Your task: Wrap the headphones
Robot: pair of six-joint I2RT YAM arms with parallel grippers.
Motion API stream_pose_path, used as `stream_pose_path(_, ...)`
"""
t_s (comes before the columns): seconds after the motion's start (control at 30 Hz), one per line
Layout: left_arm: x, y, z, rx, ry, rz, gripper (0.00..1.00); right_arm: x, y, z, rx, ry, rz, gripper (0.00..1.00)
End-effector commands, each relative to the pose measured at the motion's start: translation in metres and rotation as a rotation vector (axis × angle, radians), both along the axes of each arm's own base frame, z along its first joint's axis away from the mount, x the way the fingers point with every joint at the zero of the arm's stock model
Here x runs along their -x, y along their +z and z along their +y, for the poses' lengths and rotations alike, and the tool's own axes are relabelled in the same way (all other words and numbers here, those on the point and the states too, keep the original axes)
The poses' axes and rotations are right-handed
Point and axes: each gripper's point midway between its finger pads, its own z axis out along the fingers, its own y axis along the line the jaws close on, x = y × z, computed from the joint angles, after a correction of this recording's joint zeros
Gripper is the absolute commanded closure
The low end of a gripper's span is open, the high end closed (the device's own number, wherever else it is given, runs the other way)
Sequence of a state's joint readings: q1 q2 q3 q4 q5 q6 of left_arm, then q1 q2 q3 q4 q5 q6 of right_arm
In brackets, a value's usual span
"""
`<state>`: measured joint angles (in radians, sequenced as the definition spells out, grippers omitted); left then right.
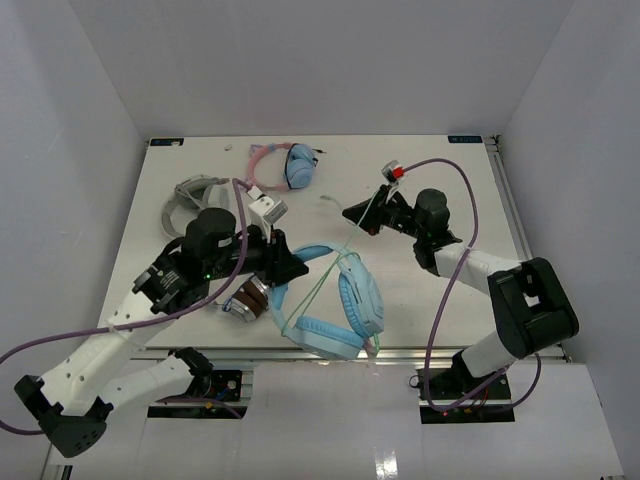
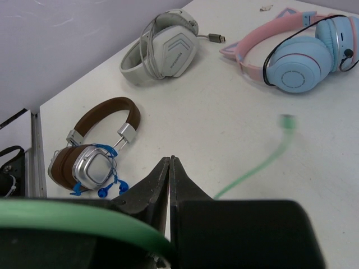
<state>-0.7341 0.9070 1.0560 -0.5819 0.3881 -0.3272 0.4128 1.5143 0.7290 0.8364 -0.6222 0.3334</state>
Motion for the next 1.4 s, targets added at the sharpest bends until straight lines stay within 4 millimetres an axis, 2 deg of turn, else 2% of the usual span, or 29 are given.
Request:
stream_pose_path(0.0,-0.01,-0.047,-0.002,-0.158,-0.024,0.064,1.0,-0.011,0.025,-0.005,0.049,0.037,0.025,0.92)
stream_pose_path(0.03,-0.02,-0.06,0.001,-0.208,0.016,0.072,1.0,-0.015,0.036,-0.006,0.064,0.031,-0.011,0.92)
stream_pose_path(0.1,-0.032,-0.077,0.01,-0.29,0.078,0.074,1.0,-0.018,0.043,-0.008,0.093,0.02,-0.021,0.92)
stream_pose_path(0.23,-0.053,-0.1,0.029,-0.423,0.2,0.059,1.0,-0.016,0.059,-0.016,0.136,-0.001,-0.044,0.92)
stream_pose_path(0.43,-0.074,-0.118,0.05,-0.563,0.326,0.057,1.0,-0.013,0.077,-0.023,0.175,-0.022,-0.018,0.92)
stream_pose_path(0.67,-0.101,-0.111,0.087,-0.701,0.562,-0.006,1.0,0.013,0.098,-0.018,0.138,0.078,-0.047,0.92)
stream_pose_path(0.93,-0.119,-0.112,0.107,-0.801,0.712,-0.037,1.0,0.053,0.126,-0.008,0.005,0.218,-0.05,0.92)
stream_pose_path(1.1,-0.134,-0.097,0.125,-0.829,0.902,-0.072,1.0,0.086,0.144,-0.003,-0.078,0.319,-0.093,0.92)
stream_pose_path(1.2,-0.141,-0.084,0.131,-0.837,0.985,-0.096,1.0,0.101,0.142,0.0,-0.107,0.354,-0.062,0.92)
stream_pose_path(1.37,-0.156,-0.06,0.129,-0.771,1.077,-0.111,1.0,0.121,0.132,0.018,-0.114,0.401,-0.035,0.92)
